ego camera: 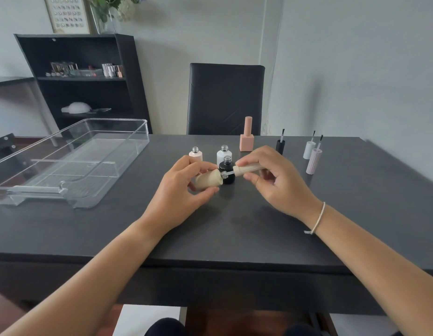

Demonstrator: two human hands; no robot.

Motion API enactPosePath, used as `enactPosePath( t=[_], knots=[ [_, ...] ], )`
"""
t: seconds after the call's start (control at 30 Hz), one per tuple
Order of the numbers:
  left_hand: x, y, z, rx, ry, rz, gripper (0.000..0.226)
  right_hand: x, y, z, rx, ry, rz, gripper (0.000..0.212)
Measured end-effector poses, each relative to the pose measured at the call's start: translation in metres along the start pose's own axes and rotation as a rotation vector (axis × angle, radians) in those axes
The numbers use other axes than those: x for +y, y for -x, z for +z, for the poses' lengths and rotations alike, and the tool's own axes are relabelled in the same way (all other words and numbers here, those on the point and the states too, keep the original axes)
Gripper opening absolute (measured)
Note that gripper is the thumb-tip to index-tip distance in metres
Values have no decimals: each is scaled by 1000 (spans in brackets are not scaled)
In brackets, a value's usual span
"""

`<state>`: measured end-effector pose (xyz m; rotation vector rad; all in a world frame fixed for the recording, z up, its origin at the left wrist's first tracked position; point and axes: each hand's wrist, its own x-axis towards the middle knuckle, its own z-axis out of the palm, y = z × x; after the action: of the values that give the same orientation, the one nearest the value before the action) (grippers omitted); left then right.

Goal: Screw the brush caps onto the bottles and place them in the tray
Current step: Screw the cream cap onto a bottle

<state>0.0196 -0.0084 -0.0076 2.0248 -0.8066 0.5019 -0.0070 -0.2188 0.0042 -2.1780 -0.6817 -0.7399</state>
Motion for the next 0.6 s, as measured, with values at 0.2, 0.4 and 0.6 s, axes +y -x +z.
enactPosePath(
  t=[0.2, 0.4, 0.6],
  knots=[
    [0, 0, 2, -45, -5, 24, 33, 0, 0, 6, -79, 19, -62, 24],
    [1, 1, 1, -53, -21, 40, 33, -1, 1, 6, -76, 36, 3, 16],
    [1, 1, 1, -72, -44, 64, 34, -1, 1, 5, -96, 67, 75, 21]
  ],
)
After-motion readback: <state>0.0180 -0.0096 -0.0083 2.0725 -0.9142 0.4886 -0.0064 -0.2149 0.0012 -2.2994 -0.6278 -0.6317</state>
